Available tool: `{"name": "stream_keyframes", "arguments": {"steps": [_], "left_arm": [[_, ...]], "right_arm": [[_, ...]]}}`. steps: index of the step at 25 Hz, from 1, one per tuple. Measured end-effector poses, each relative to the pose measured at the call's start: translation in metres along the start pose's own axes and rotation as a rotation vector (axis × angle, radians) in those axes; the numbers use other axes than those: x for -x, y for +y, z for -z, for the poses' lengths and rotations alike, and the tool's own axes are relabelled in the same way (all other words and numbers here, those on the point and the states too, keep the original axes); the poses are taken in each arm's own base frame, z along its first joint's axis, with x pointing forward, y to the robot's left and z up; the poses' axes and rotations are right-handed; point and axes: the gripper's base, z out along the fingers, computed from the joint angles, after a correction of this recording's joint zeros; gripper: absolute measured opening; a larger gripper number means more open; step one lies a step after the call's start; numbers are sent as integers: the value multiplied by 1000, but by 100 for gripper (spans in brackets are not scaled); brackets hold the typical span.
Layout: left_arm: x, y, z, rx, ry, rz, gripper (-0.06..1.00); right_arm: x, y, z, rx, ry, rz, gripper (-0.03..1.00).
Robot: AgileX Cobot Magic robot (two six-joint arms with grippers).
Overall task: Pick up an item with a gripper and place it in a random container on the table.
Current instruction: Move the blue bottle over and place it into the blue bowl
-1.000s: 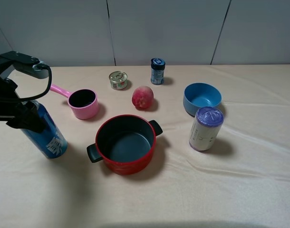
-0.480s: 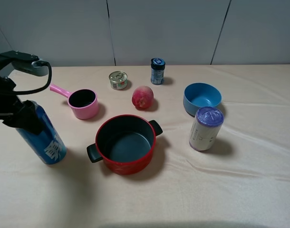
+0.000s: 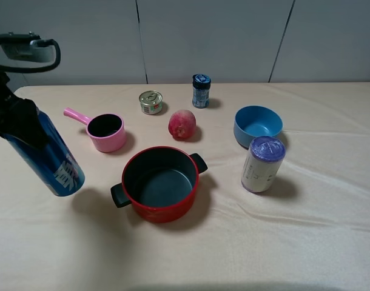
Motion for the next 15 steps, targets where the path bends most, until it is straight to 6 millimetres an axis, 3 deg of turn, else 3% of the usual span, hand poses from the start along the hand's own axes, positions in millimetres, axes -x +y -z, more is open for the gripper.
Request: {"name": "stream_keyframes", "arguments": {"steps": [10, 15], "left_arm": [[21, -6, 52, 13, -74, 34, 68], [28, -7, 67, 28, -128, 26, 68]], "right_arm": [[0, 0, 0, 0, 0, 0, 69], [0, 0, 0, 0, 0, 0, 69]]}}
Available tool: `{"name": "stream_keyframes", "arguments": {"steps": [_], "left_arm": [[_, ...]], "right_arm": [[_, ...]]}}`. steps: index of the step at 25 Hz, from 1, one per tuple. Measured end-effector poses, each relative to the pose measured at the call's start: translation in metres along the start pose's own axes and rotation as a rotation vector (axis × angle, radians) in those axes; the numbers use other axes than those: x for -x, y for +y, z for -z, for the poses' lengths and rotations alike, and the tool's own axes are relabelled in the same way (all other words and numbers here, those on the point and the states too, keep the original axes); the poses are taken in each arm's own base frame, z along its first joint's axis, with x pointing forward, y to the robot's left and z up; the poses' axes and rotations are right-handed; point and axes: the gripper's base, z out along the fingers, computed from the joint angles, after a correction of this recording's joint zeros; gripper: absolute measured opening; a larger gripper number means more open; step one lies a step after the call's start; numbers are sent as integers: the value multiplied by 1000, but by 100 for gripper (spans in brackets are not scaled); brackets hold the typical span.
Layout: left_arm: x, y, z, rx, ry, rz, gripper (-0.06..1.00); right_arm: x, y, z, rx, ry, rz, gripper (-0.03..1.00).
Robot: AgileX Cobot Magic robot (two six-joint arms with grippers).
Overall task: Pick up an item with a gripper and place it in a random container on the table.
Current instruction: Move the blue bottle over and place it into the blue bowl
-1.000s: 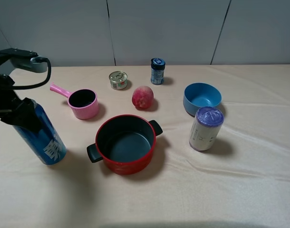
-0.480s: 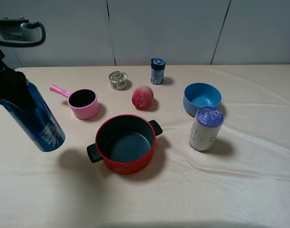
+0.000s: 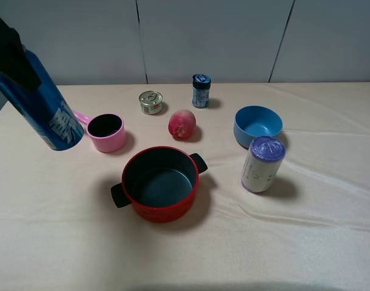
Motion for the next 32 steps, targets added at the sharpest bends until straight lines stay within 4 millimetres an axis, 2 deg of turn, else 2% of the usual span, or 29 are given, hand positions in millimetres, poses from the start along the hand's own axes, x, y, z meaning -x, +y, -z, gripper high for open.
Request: {"name": "stream_keyframes", "arguments": {"steps": [11, 21, 28, 32], "left_arm": [[2, -5, 0, -28, -10, -3, 68], [6, -46, -9, -28, 35, -168, 68], [40, -57, -36, -24, 97, -183, 68], [61, -75, -54, -34, 124, -242, 68]], "right_arm": [[0, 0, 0, 0, 0, 0, 69], [0, 0, 0, 0, 0, 0, 69], [0, 0, 0, 0, 0, 0, 69], [0, 0, 0, 0, 0, 0, 69]]}}
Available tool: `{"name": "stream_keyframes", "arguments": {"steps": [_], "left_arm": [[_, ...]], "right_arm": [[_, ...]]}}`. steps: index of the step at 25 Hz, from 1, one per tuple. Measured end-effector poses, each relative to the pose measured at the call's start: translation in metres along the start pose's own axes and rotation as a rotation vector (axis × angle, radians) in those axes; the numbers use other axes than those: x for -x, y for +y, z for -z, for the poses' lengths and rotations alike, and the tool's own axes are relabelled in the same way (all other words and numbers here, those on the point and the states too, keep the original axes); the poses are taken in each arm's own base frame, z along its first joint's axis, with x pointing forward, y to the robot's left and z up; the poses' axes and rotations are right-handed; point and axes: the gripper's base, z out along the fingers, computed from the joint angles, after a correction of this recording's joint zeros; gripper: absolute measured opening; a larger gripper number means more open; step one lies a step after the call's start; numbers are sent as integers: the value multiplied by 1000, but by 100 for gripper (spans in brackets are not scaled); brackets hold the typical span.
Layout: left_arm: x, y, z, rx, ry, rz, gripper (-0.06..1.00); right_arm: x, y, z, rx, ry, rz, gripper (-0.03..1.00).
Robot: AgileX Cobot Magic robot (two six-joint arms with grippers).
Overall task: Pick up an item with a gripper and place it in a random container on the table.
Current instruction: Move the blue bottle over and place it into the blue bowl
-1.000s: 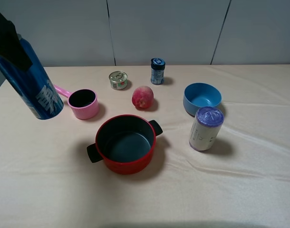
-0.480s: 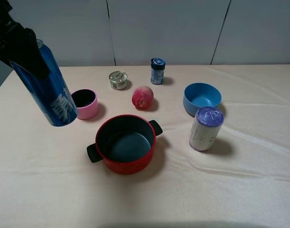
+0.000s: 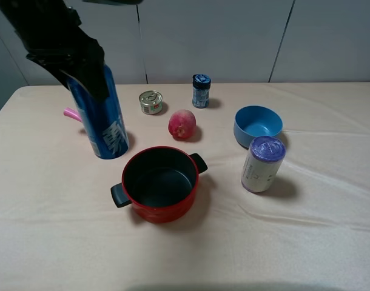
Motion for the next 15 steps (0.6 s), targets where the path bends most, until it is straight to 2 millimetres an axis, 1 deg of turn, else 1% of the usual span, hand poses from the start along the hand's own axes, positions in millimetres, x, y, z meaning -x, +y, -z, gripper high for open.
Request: {"name": "stream_keyframes", "arguments": {"steps": [4, 7, 12, 15], "left_arm": [[25, -14, -8, -8, -7, -57, 68], [40, -22, -8, -10, -31, -89, 68], [56, -36, -3, -12, -72, -134, 68], [62, -44, -8, -10, -69, -160, 68]], "right_arm": [[0, 0, 0, 0, 0, 0, 69], [0, 0, 0, 0, 0, 0, 69], [0, 0, 0, 0, 0, 0, 69], [0, 0, 0, 0, 0, 0, 69]]}}
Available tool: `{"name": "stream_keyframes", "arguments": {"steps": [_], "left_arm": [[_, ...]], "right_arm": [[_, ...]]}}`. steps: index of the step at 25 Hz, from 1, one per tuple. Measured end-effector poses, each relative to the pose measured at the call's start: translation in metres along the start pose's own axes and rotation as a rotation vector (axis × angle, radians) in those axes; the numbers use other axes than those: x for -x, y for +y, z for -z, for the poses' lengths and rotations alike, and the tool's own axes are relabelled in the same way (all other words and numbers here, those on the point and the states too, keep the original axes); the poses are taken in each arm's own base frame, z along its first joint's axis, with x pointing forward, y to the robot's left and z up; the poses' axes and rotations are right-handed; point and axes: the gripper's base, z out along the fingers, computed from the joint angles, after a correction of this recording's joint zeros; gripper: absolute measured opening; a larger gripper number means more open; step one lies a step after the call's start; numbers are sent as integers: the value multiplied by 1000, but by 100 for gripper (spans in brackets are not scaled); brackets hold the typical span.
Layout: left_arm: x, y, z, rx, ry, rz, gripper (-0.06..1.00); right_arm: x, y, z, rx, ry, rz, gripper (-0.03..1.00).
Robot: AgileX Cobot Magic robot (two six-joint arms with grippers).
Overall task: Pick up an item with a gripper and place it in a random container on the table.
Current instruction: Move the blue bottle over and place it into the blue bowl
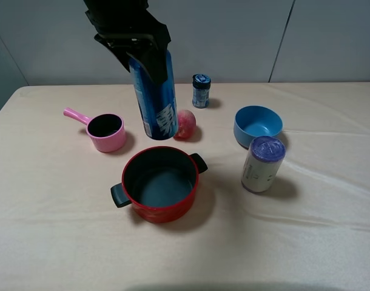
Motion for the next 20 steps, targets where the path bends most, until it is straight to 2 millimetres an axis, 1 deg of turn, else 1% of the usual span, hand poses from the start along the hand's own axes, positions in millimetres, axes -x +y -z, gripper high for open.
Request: {"name": "stream_keyframes", "arguments": {"steps": [6, 13, 20], "left_arm": [[9, -3, -13, 6, 20, -21, 68], [16, -4, -6, 18, -14, -30, 68], [23, -22, -8, 7, -21, -78, 68]], "right_arm": [[0, 0, 0, 0, 0, 0, 69], [0, 0, 0, 0, 0, 0, 69], [0, 0, 0, 0, 0, 0, 69]]}}
